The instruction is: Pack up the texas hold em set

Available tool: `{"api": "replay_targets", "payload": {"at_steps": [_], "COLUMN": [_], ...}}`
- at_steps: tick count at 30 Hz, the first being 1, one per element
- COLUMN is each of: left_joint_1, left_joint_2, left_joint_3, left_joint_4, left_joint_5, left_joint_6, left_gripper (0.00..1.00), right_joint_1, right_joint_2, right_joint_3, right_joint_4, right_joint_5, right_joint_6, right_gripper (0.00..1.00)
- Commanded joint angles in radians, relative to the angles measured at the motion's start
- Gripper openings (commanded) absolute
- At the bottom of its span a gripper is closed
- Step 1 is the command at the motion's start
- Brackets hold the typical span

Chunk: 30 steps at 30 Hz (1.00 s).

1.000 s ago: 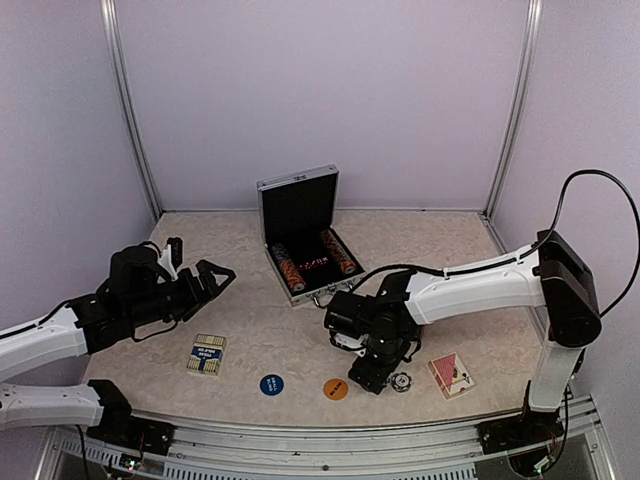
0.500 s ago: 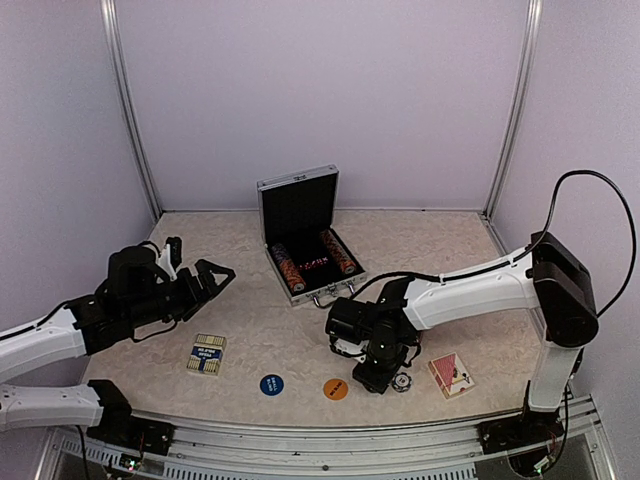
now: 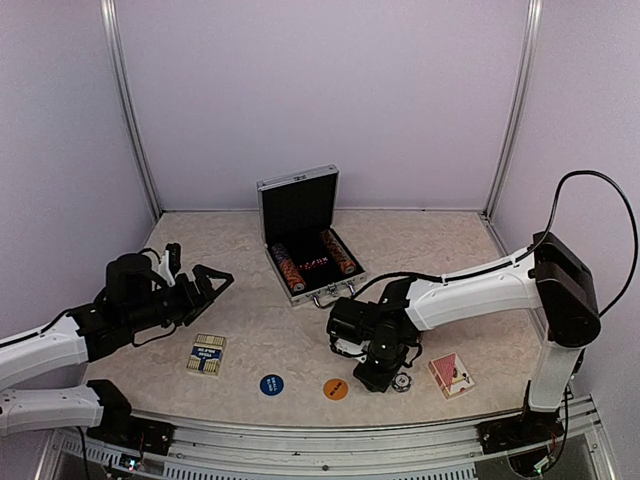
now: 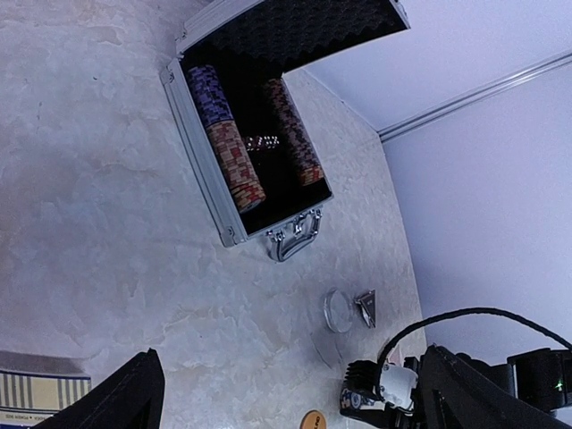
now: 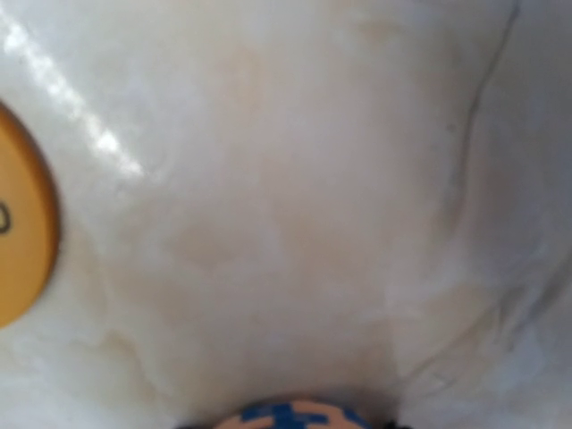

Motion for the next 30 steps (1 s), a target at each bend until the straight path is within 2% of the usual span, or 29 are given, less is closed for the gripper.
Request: {"api": "replay_targets", "payload": {"at_steps": [1,9,16,21,30], "left_joint_1": [0.005,-0.028,-0.068,-0.126,-0.199], "left_joint_2": [0.008,0.042,0.125,0.255,0.519], "left_joint_3": [-0.005,-0.011,-0.01,0.046,0.163], "left_joint_4": [0.055,0.109,0.2,0.269,0.417], "left_joint_5": [0.053,0.079,0.133,0.197,0.327], "left_joint_6": [-0.013,-0.039,-0.061,-0.051,-0.046], "left_gripper": [0.99,0.91,0.9,0.9,0.88], "right_joint_1": [-0.002,-0.001,0.012,0.027,0.064], "right_joint_2": [-0.001,-0.091,-0.195,-0.262,-0.368], "right_joint_3": [0.015,0.045,0.015,-0.038,-0.094], "right_joint_4": [0.015,0.03,0.123,0.253,0.388], "right_joint_5": [0.021,0.108,0.167,0.188,0.21], "right_joint_6": [-0.018,-0.04,-0.098,-0.155,-0.227], "right_gripper": [0.0,0.0,0.0,0.0,0.0]}}
